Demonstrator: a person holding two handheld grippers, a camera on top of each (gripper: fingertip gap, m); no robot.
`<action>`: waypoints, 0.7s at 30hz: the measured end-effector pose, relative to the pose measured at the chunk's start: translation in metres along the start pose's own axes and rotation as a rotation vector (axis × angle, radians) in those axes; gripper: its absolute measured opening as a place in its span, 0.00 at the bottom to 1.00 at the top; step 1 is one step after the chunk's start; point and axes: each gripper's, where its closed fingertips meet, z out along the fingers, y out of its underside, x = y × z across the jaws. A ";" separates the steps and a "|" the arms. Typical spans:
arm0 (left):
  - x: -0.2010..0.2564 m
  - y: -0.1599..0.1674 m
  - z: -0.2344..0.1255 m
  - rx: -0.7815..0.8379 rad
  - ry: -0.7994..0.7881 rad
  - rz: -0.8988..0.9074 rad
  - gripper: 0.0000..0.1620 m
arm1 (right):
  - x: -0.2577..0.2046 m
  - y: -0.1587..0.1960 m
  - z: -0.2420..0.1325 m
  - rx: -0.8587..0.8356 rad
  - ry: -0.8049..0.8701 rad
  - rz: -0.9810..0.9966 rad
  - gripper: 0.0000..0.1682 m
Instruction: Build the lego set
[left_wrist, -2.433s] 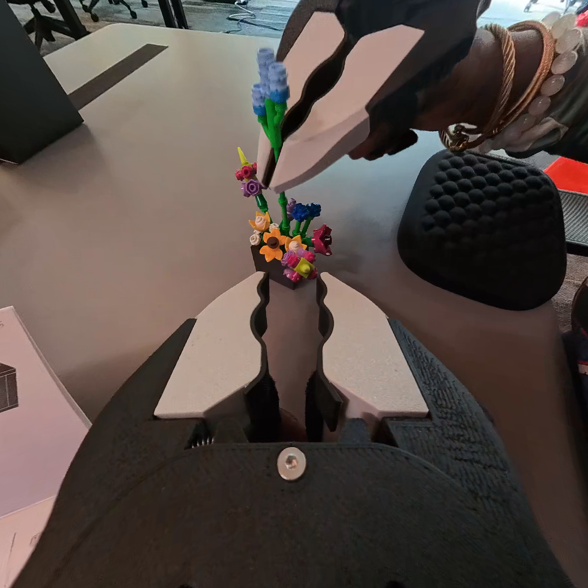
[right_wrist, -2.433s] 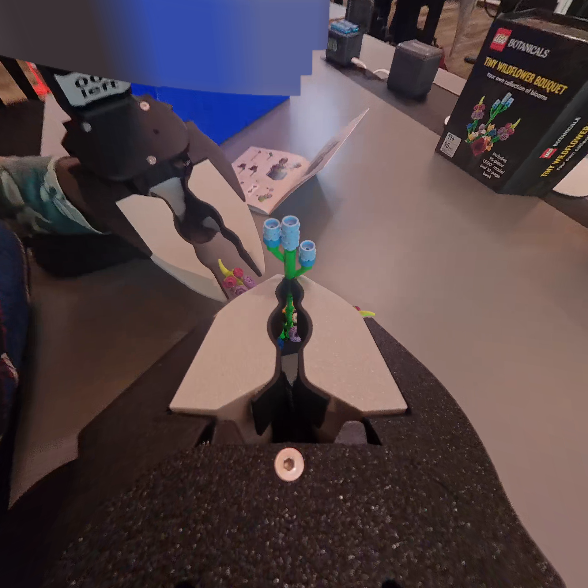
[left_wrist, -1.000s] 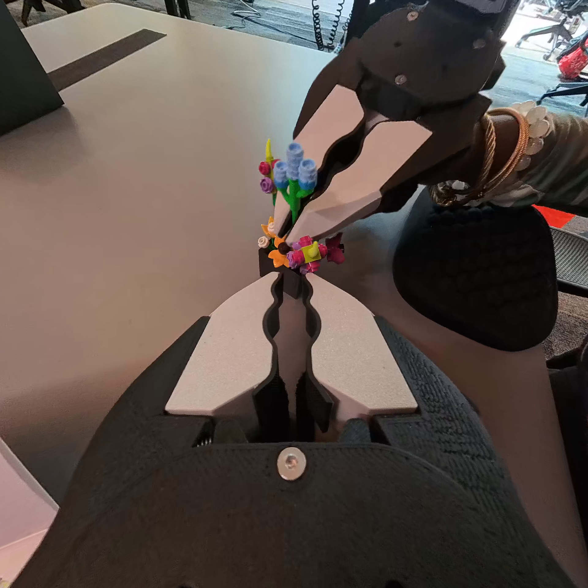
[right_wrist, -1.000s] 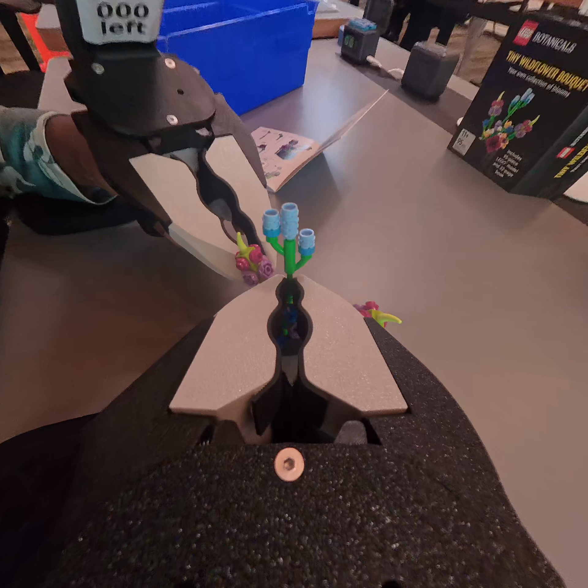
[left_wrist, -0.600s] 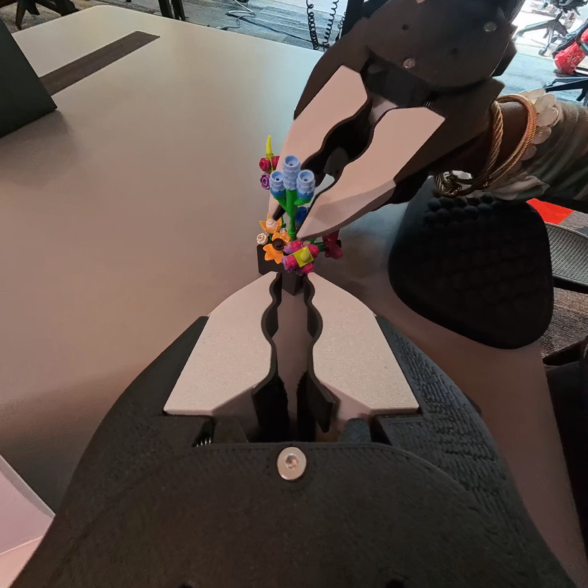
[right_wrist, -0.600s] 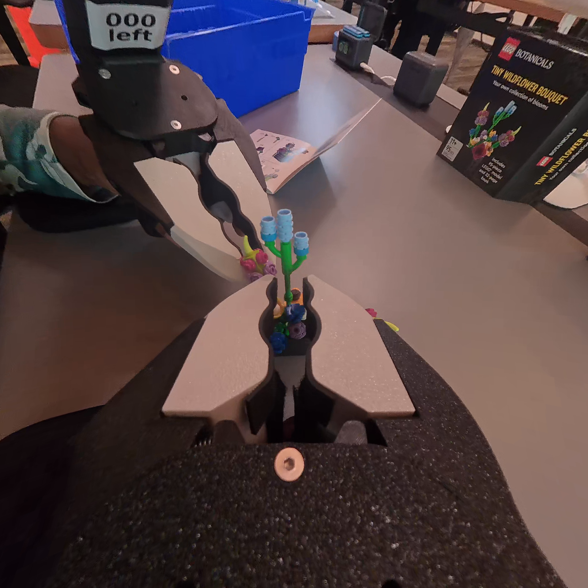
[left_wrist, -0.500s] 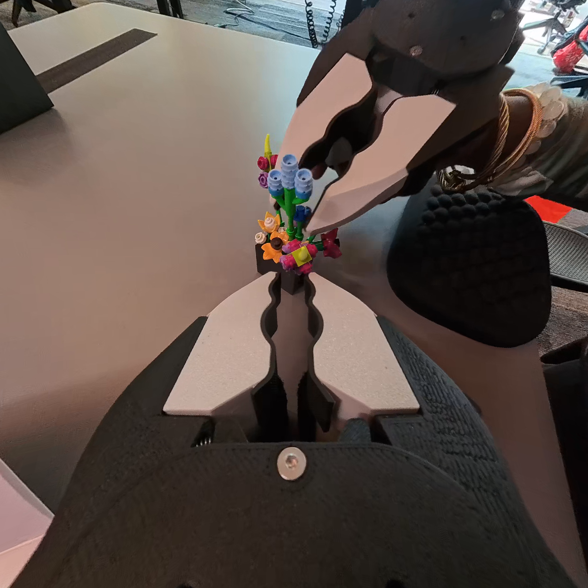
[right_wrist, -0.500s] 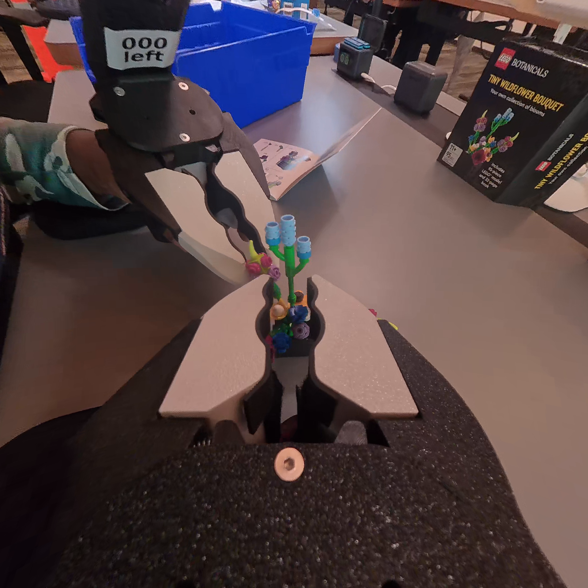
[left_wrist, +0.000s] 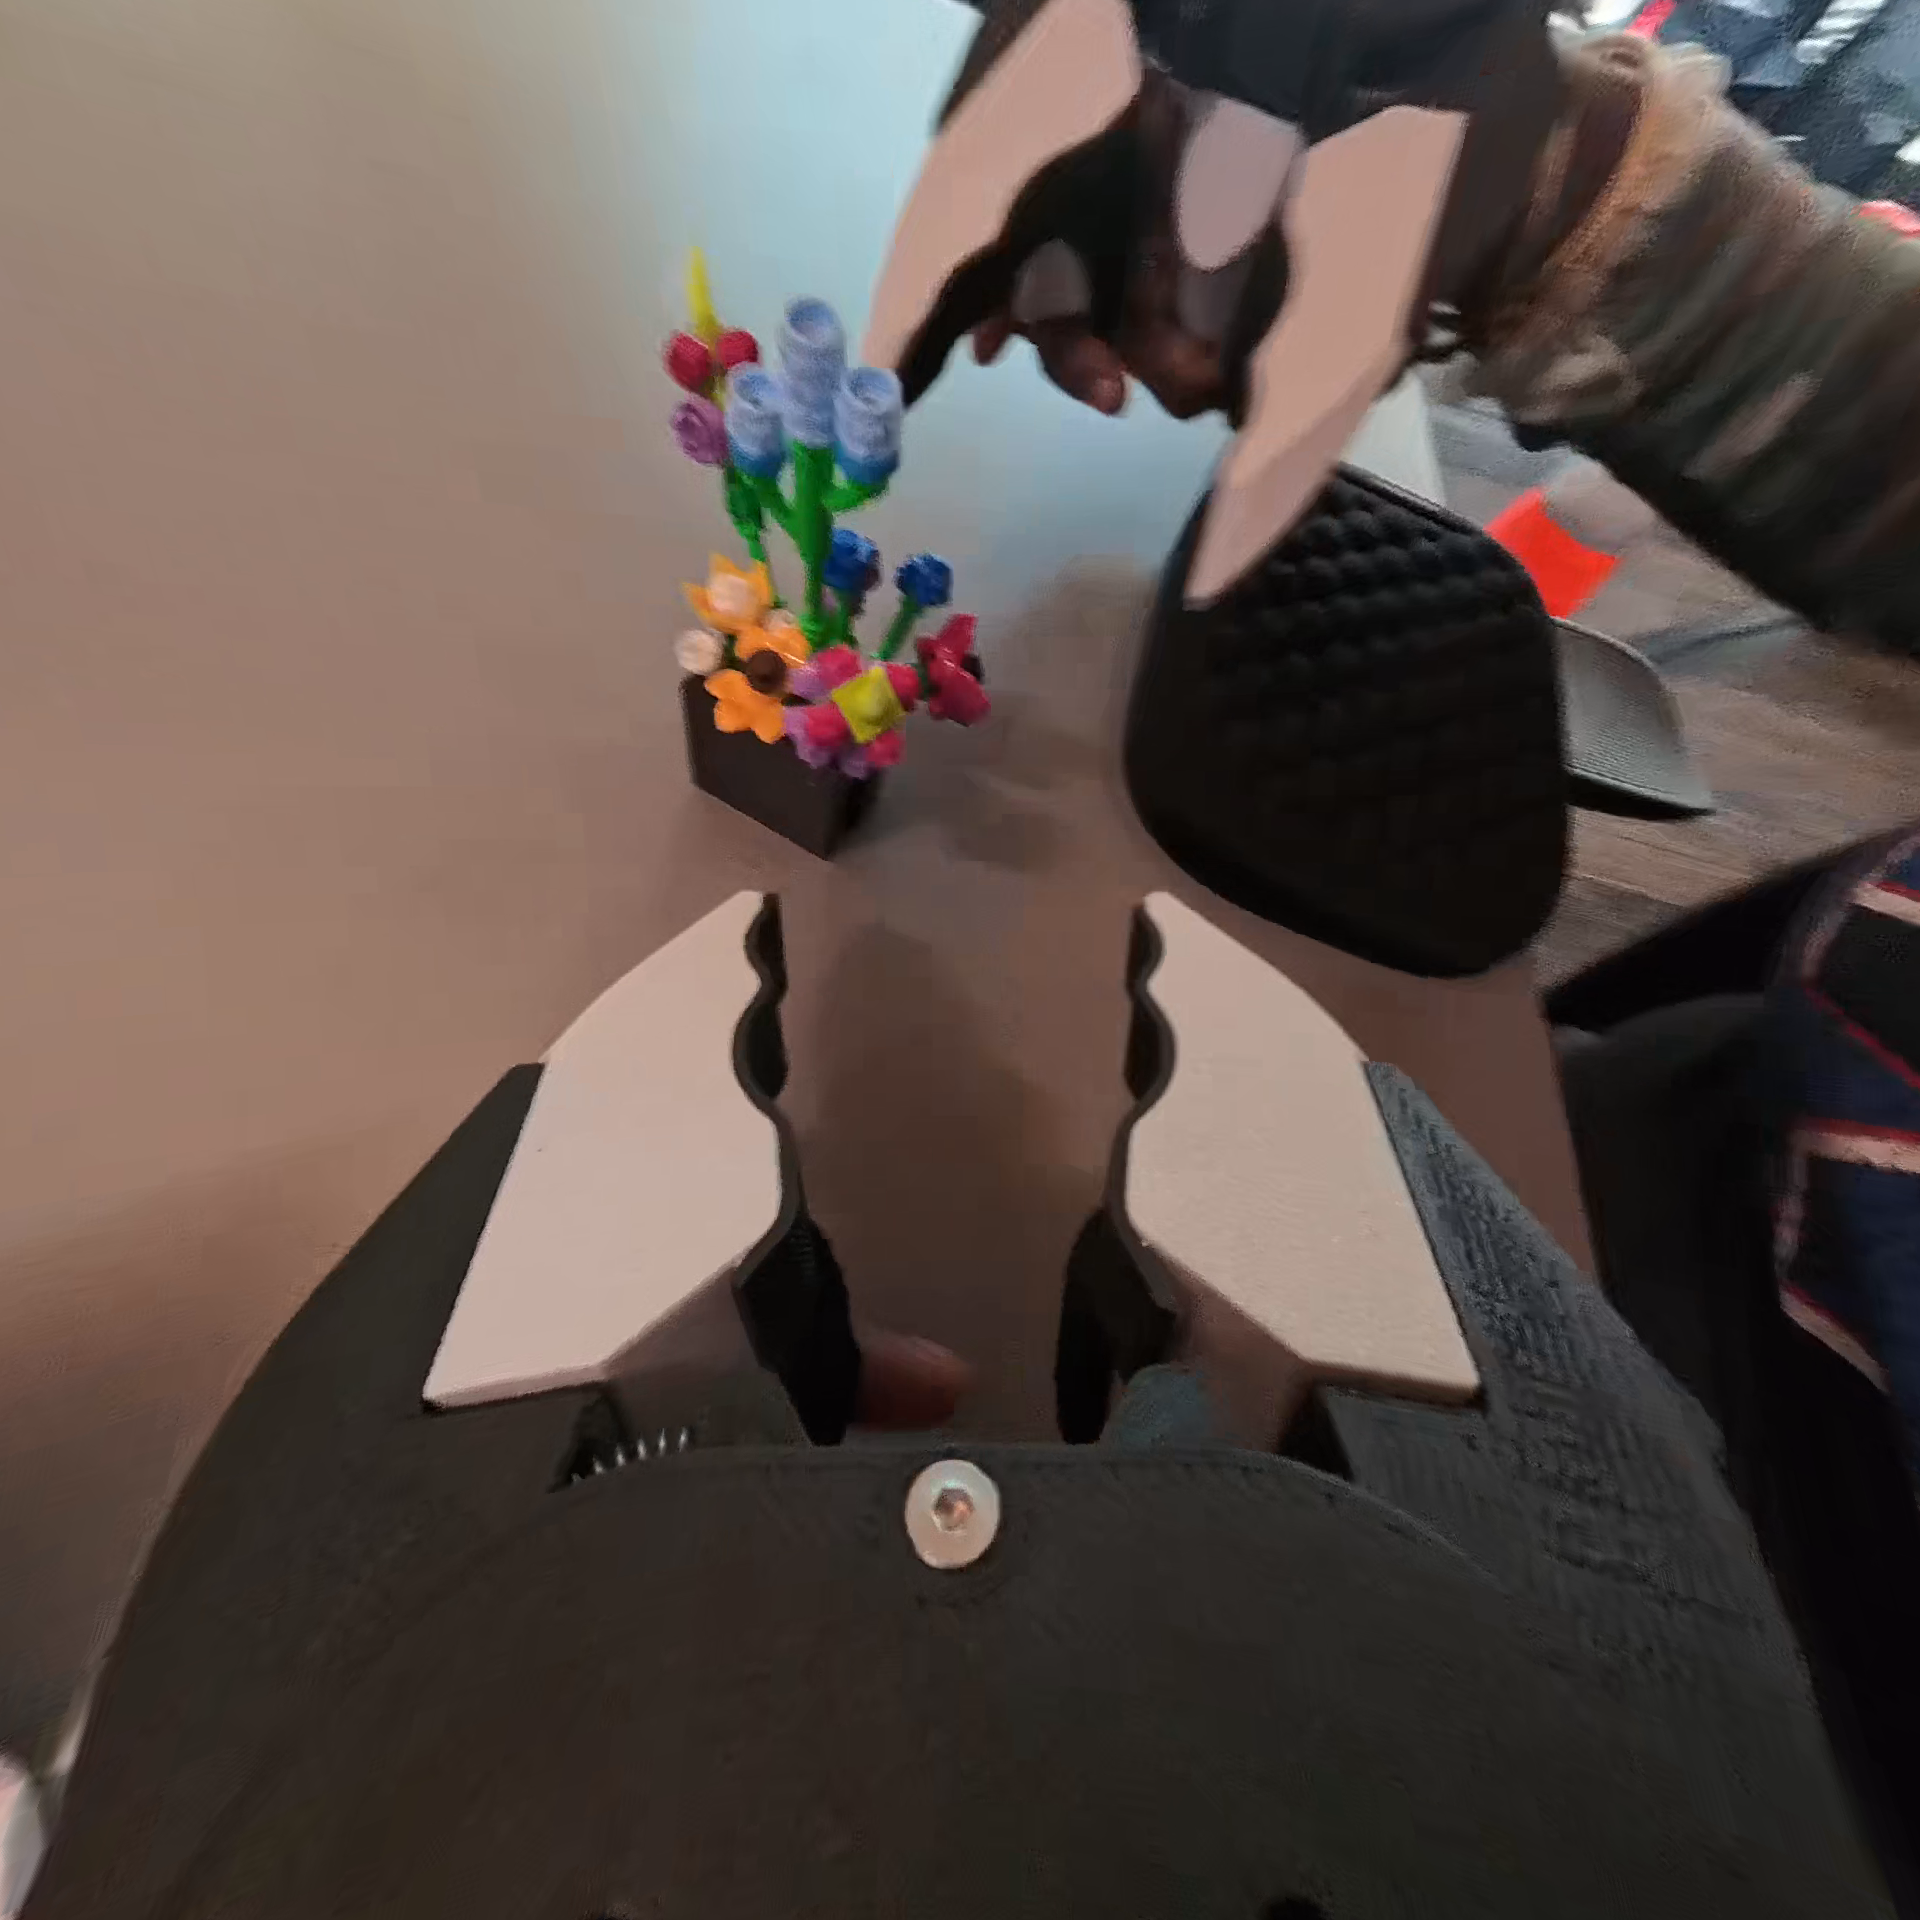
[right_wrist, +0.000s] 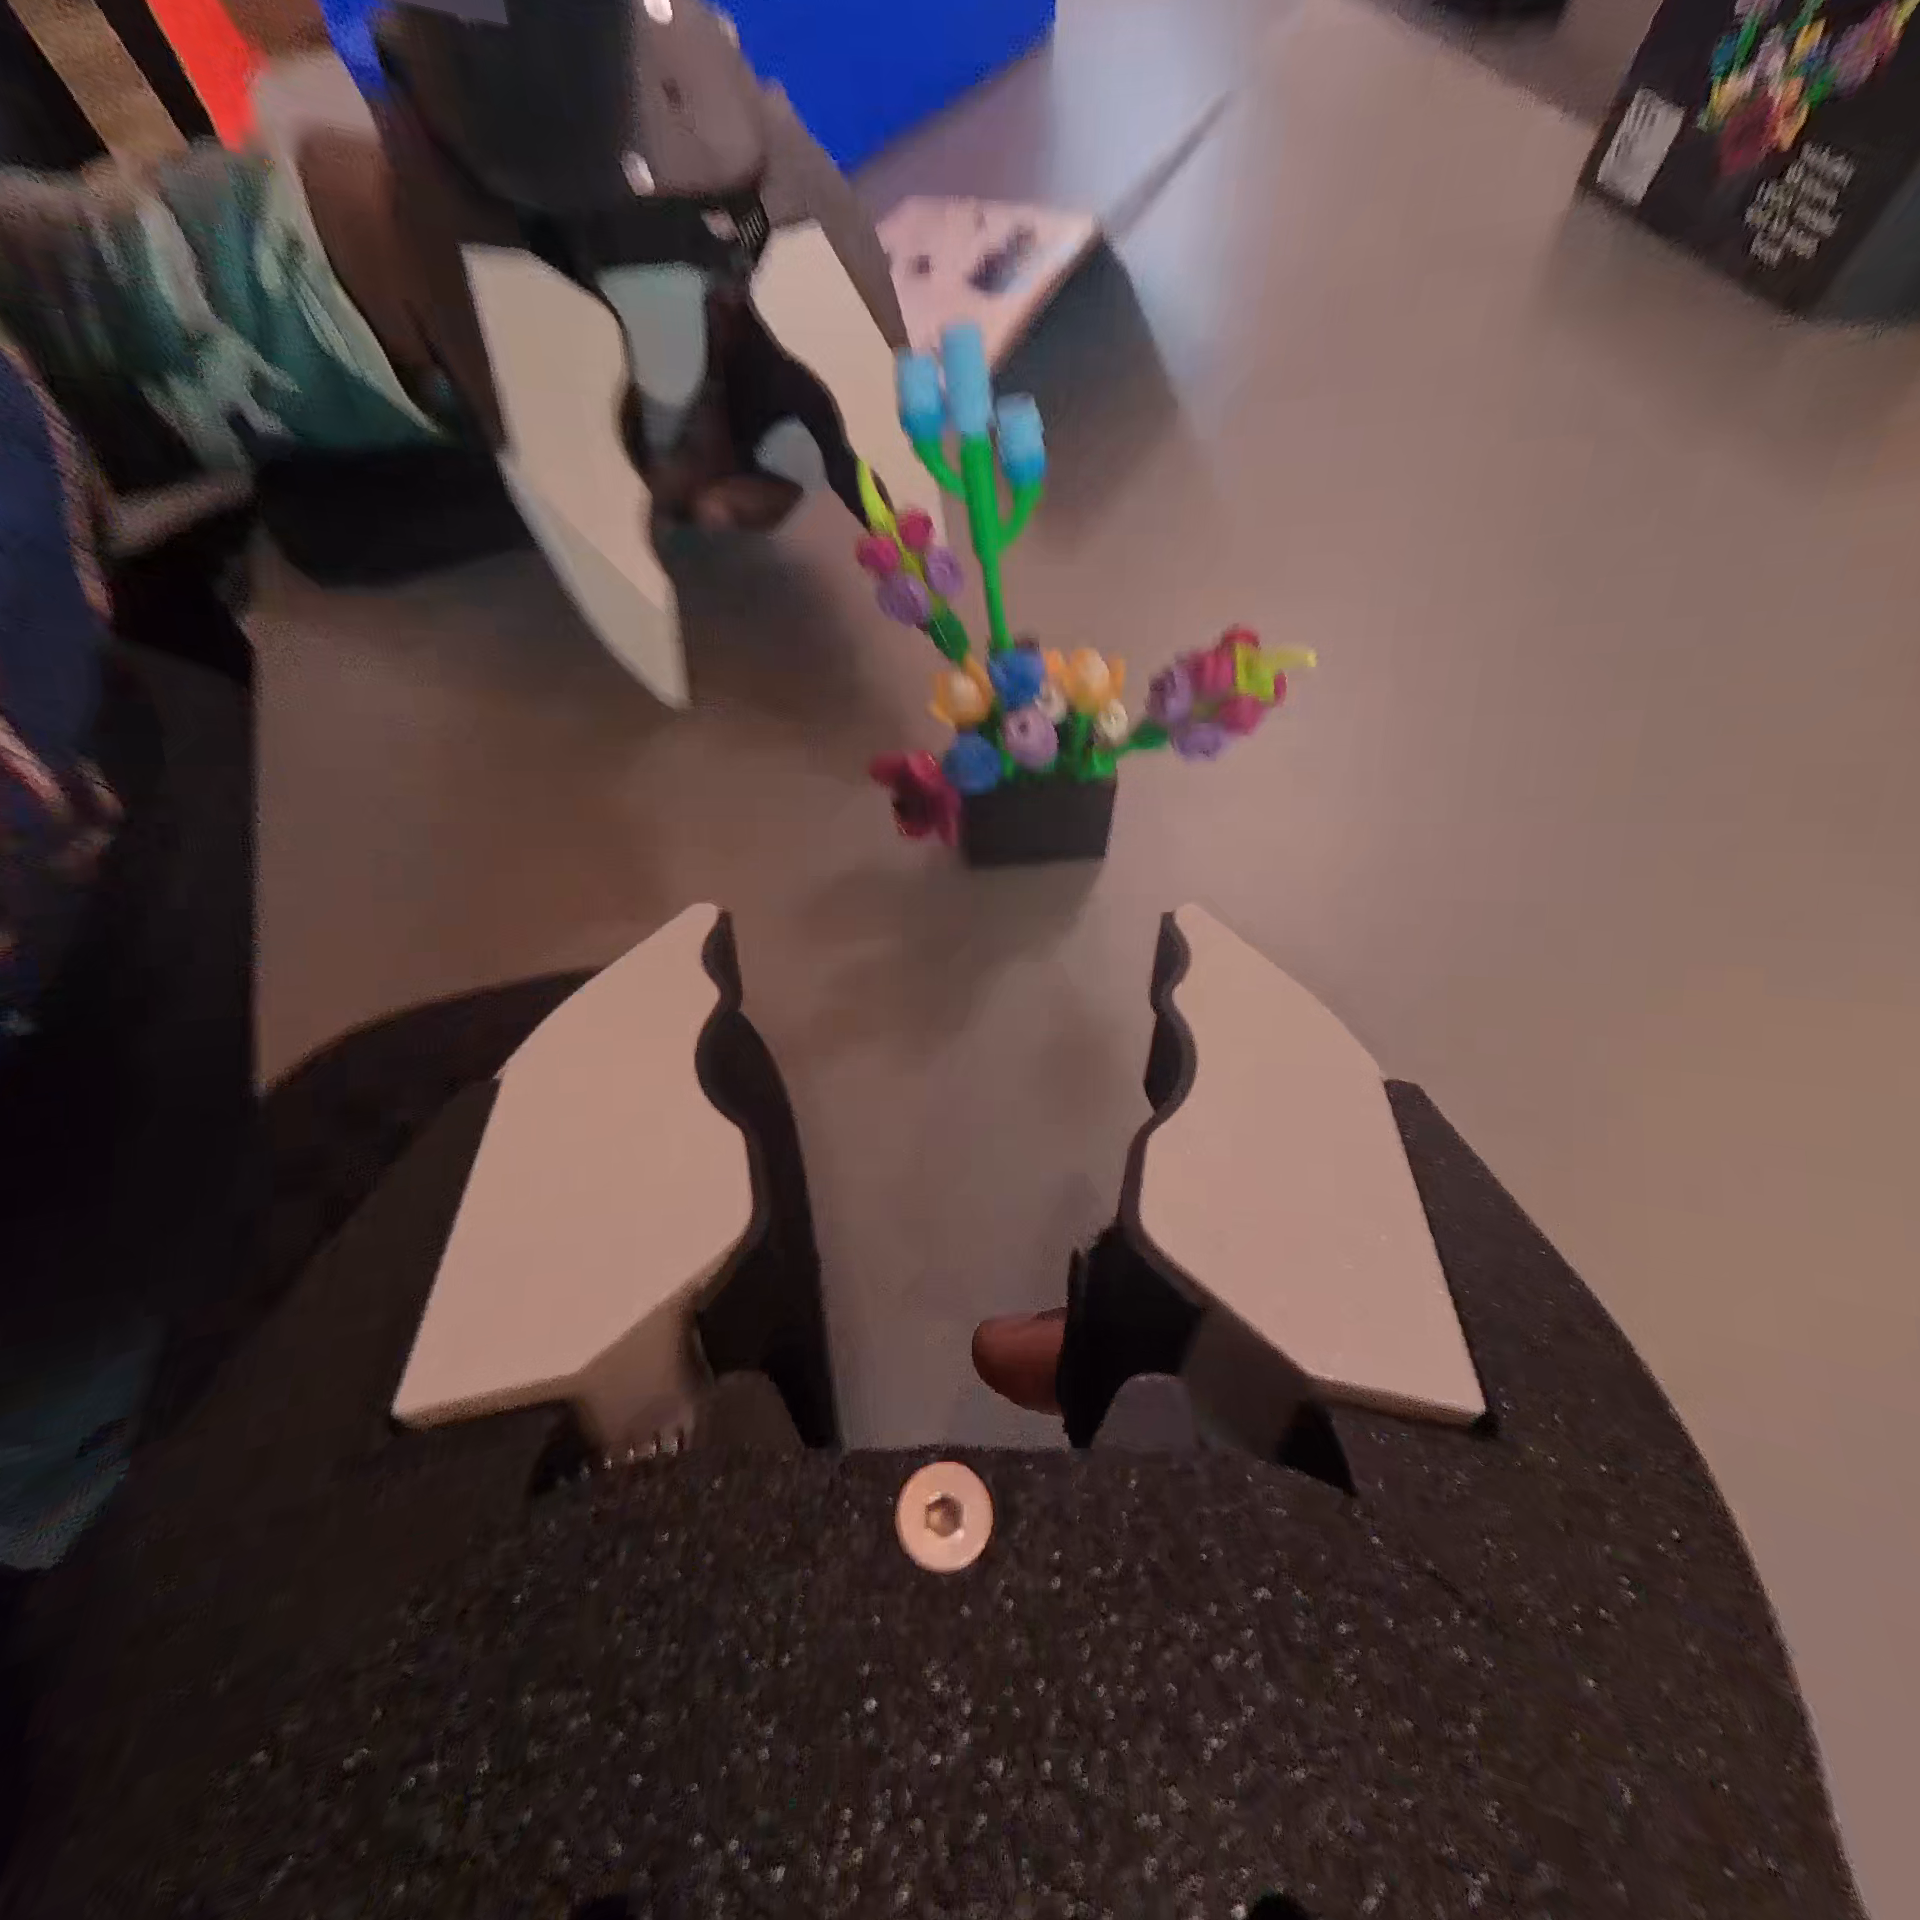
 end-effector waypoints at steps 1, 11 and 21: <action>0.003 0.003 0.001 -0.017 0.043 -0.019 0.43 | 0.005 0.006 0.003 -0.018 0.010 -0.018 0.42; -0.004 -0.004 -0.029 0.025 -0.143 0.019 0.43 | 0.020 0.004 0.047 -0.033 -0.072 -0.158 0.33; -0.007 0.009 -0.059 0.071 -0.259 -0.030 0.39 | 0.023 -0.003 0.062 -0.050 -0.062 -0.199 0.20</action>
